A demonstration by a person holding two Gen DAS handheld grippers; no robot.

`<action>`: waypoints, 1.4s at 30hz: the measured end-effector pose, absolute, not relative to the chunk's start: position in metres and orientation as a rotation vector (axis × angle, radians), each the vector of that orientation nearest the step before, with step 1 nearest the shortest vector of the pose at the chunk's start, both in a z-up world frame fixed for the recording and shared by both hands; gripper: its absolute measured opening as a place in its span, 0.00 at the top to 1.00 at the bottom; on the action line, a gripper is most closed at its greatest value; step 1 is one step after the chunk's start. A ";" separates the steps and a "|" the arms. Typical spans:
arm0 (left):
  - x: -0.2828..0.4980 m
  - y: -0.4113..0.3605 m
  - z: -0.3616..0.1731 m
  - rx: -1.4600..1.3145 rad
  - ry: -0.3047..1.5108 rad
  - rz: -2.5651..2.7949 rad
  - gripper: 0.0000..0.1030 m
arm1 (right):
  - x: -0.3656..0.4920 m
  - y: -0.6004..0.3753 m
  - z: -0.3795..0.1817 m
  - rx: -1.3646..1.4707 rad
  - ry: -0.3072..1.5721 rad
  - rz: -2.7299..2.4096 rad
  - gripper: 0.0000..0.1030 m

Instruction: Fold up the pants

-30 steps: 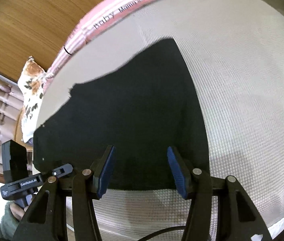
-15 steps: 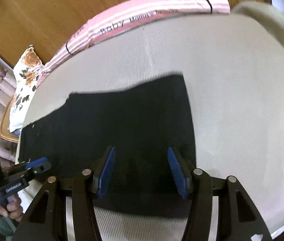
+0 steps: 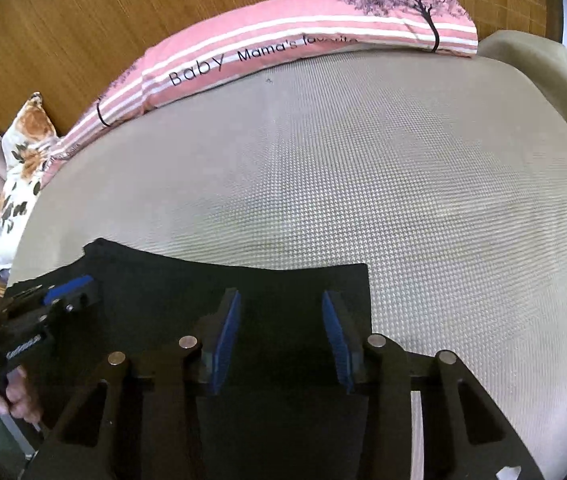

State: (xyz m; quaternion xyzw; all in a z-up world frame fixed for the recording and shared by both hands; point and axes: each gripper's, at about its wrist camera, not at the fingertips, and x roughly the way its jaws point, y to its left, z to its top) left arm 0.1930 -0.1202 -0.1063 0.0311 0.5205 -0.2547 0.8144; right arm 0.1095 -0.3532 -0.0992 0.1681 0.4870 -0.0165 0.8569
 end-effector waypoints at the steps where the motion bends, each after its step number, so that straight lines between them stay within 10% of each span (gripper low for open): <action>1: 0.191 -0.122 -0.106 0.075 1.092 -0.546 0.78 | 0.111 -0.353 -0.102 0.350 1.024 -0.037 0.63; 19: 0.109 -0.068 -0.099 0.100 1.093 -0.504 0.60 | 0.051 -0.317 -0.105 0.359 1.053 0.004 0.54; 42: 0.032 0.182 -0.062 -0.535 0.965 -0.016 0.57 | 0.051 -0.108 -0.105 0.169 1.143 0.425 0.46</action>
